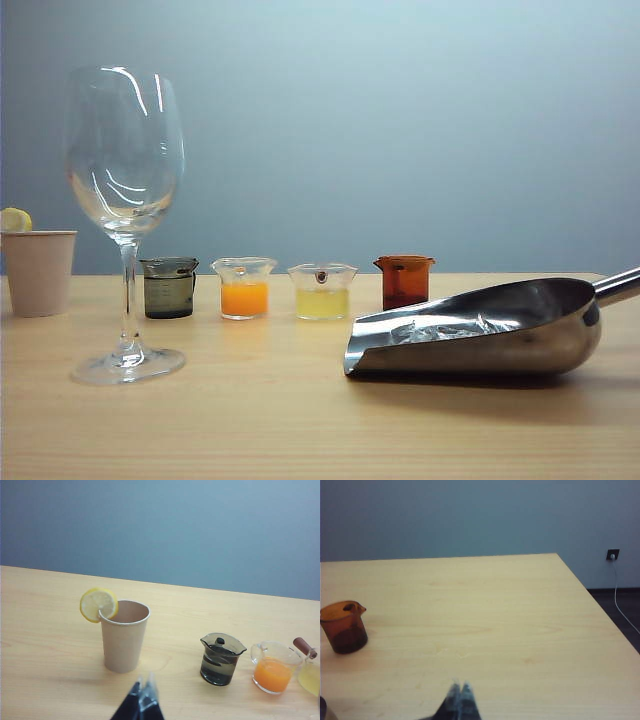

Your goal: Pick up the ice scoop on the desk filled with ice cubes, pour the ice into the goblet, and finally put the scoop back on the table.

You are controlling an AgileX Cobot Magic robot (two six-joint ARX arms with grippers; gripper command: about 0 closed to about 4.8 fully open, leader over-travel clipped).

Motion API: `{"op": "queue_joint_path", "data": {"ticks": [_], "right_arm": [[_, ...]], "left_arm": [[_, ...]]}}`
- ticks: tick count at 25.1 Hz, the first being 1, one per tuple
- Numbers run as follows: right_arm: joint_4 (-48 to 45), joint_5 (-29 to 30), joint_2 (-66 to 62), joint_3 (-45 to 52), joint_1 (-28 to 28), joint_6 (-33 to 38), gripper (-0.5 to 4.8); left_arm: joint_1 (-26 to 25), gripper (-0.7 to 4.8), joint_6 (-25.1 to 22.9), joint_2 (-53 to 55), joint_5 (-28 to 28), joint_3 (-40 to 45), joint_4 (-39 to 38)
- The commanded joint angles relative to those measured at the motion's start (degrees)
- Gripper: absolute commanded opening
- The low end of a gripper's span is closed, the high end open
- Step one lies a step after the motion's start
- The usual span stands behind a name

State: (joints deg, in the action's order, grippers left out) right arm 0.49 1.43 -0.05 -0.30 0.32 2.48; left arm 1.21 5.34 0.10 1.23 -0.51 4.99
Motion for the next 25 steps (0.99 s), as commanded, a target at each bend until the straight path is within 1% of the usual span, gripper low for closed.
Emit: {"op": "queue_joint_path", "data": {"ticks": [1,4,10,12,14,15,16,18,20,25], "right_arm": [[-0.5,-0.3,0.0,0.1,0.0,-0.3,-0.05],[0.7,-0.3,0.0,0.1,0.0,-1.7,-0.05],[0.7,-0.2,0.0,-0.1,0.0,-1.6,-0.05],[0.8,-0.2,0.0,-1.1,0.0,0.4,-0.05],[1.5,-0.1,0.0,-3.2,0.0,2.7,-0.05],[4.0,0.0,0.0,-7.5,0.0,5.7,-0.05],[7.4,0.2,-0.5,-11.6,0.0,6.5,-0.05],[12.3,1.3,-1.6,-17.1,0.0,8.1,-0.05],[15.1,1.8,-3.5,-21.6,0.0,10.3,-0.05],[19.3,3.4,-10.2,-30.9,0.0,13.3,-0.05]], "left_arm": [[0.0,-0.05,0.3,0.0,-1.2,-0.2,0.9],[0.1,-0.05,0.9,0.0,-1.0,-0.2,-0.1],[0.1,-0.05,1.0,0.0,-0.9,-0.2,-1.7],[0.1,-0.05,2.1,0.0,0.4,-0.7,-1.8],[0.1,-0.05,2.8,0.0,0.5,-2.5,-4.3],[0.1,-0.05,2.6,0.0,0.5,-6.4,-9.9],[0.1,-0.05,2.6,0.0,0.6,-9.7,-13.9],[0.1,-0.05,2.6,0.0,2.3,-13.5,-16.7],[0.1,-0.05,2.6,0.4,3.9,-16.8,-18.1],[0.1,-0.05,2.6,3.8,7.0,-25.9,-24.5]]}}
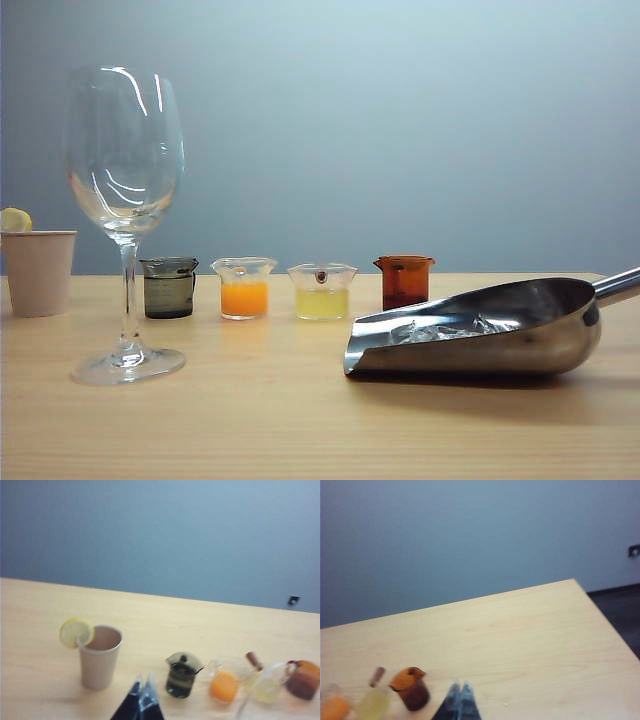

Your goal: Pick up the ice scoop on the desk filled with ice cubes, pour the ice into the goblet, and finally put the scoop back on the table.

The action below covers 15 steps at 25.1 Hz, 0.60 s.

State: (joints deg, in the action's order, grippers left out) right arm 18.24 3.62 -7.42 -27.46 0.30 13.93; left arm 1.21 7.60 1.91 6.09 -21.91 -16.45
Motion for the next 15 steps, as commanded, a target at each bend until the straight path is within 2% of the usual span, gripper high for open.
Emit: {"op": "queue_joint_path", "data": {"ticks": [1,2,3,4,7,11,15], "right_arm": [[2.3,1.8,-4.4,-5.3,0.0,3.4,-0.05],[2.7,2.8,-5.7,-6.4,0.0,6.0,-0.05],[3.0,6.1,-8.1,-7.9,0.0,13.6,-0.05],[2.8,8.5,-9.1,-7.9,0.0,18.1,-0.05],[3.7,11.7,-11.0,-7.5,-0.1,24.6,-0.05],[4.2,9.0,-10.6,-6.5,-0.8,30.3,-0.05],[4.3,7.9,-10.5,-4.7,-0.8,39.2,-0.05]], "left_arm": [[0.1,-0.05,0.3,3.4,3.4,-6.6,-4.3],[0.1,-0.05,0.3,4.7,4.0,-8.3,-5.2],[0.1,-0.05,0.3,7.6,6.6,-12.0,-7.3],[0.1,-0.05,-0.1,9.3,8.4,-13.9,-8.3],[0.1,-0.05,-1.5,13.1,12.5,-18.4,-10.7],[0.1,-0.05,-1.6,16.2,16.3,-21.9,-11.2],[0.1,-0.05,-1.6,16.5,18.2,-22.5,-10.6]]}}
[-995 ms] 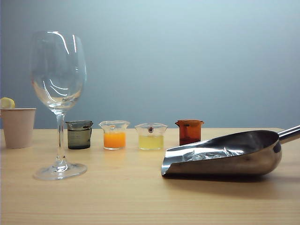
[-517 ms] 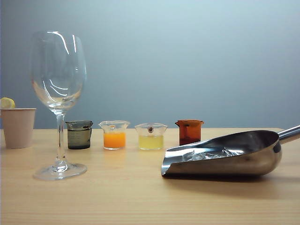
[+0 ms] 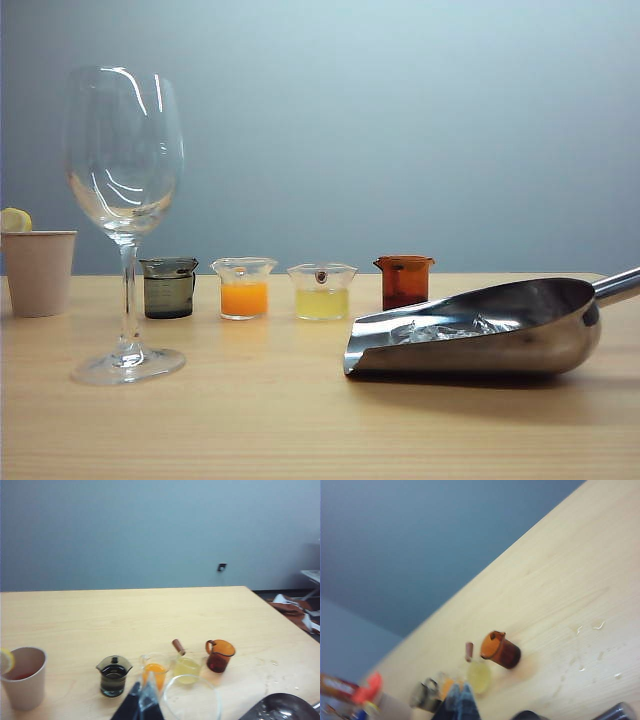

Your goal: Pick up the ice scoop on the desk filled with ice cubes, pour the ice into the goblet, and finally put the scoop back on the table.

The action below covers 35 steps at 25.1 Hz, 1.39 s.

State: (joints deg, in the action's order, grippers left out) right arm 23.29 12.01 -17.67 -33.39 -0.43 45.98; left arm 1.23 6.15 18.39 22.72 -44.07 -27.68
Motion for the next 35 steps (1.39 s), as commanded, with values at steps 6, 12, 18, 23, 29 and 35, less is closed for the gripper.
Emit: {"op": "queue_joint_path", "data": {"ticks": [6,12,18,23,29,35], "right_arm": [[-0.9,-2.5,0.0,7.7,-0.1,16.8,-0.05],[-1.4,-3.8,0.0,12.3,-2.2,19.0,-0.05],[-11.0,-11.9,0.2,20.6,-11.2,21.7,-0.05],[-11.5,-18.9,-0.1,22.2,-17.1,21.8,-0.05],[-13.9,-24.1,-0.2,26.3,-21.1,24.3,-0.05],[-16.8,-25.4,-0.3,28.0,-21.1,24.0,0.21]], "left_arm": [[0.3,-0.05,-1.6,0.3,6.0,-0.3,-0.2],[2.0,-0.05,-1.2,2.3,7.3,-0.3,-0.8],[6.2,-0.05,-1.2,4.9,2.4,-0.3,-0.1],[7.0,-0.05,-1.2,6.1,2.4,-0.3,0.3],[12.5,-0.05,-1.5,10.6,1.5,-0.3,0.8],[17.9,-0.05,-1.9,12.7,-3.4,-0.3,1.1]]}}
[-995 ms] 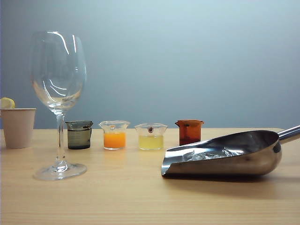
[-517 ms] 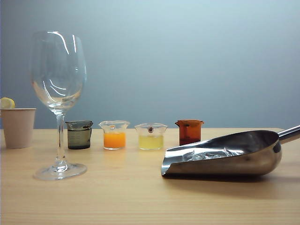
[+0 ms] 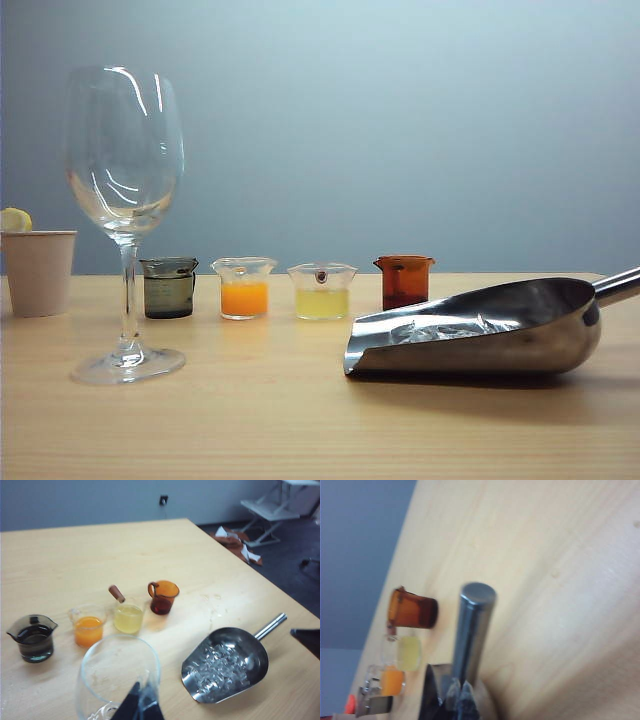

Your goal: Pick up the ice scoop on the desk filled with ice cubes, pour the ice into the goblet, and finally put the scoop back on the table.

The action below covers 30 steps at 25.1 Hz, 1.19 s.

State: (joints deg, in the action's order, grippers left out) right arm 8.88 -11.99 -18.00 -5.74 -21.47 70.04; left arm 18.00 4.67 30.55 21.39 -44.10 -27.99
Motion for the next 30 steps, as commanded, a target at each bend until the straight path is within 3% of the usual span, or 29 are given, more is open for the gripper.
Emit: {"op": "queue_joint_path", "data": {"ticks": [1,3,4,6,8,14,16,19,25,30], "right_arm": [[-3.2,-1.6,0.0,0.7,0.0,-0.2,0.64],[-4.7,-1.7,0.0,1.5,0.0,-0.2,1.52],[-6.3,-1.6,0.0,2.3,0.0,-0.2,2.47],[-8.0,-1.6,0.0,3.2,0.0,-0.2,3.69],[-9.4,-1.7,0.0,3.9,0.0,-0.2,4.29],[-15.6,-1.0,0.0,4.1,-0.1,-0.2,4.30],[-16.9,-0.9,-0.8,4.0,-0.1,-0.9,3.93],[-16.5,-0.5,-3.2,2.4,-0.4,-0.9,3.96],[-18.2,0.6,-14.6,-0.3,-0.4,0.9,4.66],[-24.3,-0.1,-22.3,-0.3,0.1,0.9,4.67]], "left_arm": [[1.5,-0.05,-1.0,1.0,-2.0,-0.3,1.6],[2.6,-0.05,-1.5,1.7,-1.7,-0.3,1.6],[3.7,-0.05,-1.5,2.0,-1.8,-0.3,1.6],[4.9,-0.05,-1.5,2.1,-2.4,-0.3,1.6],[6.0,-0.05,-1.7,2.1,-2.8,-0.3,1.6],[6.9,-0.05,-1.7,2.1,-2.9,-0.2,1.4],[6.9,-0.05,-1.7,2.1,-3.2,-0.2,1.2],[6.9,-0.05,-1.7,2.4,-3.2,-0.1,0.5],[6.9,-0.05,-1.7,2.4,-3.4,-0.1,-1.2],[6.9,-0.05,-1.7,2.4,-3.4,-0.1,-1.7]]}}
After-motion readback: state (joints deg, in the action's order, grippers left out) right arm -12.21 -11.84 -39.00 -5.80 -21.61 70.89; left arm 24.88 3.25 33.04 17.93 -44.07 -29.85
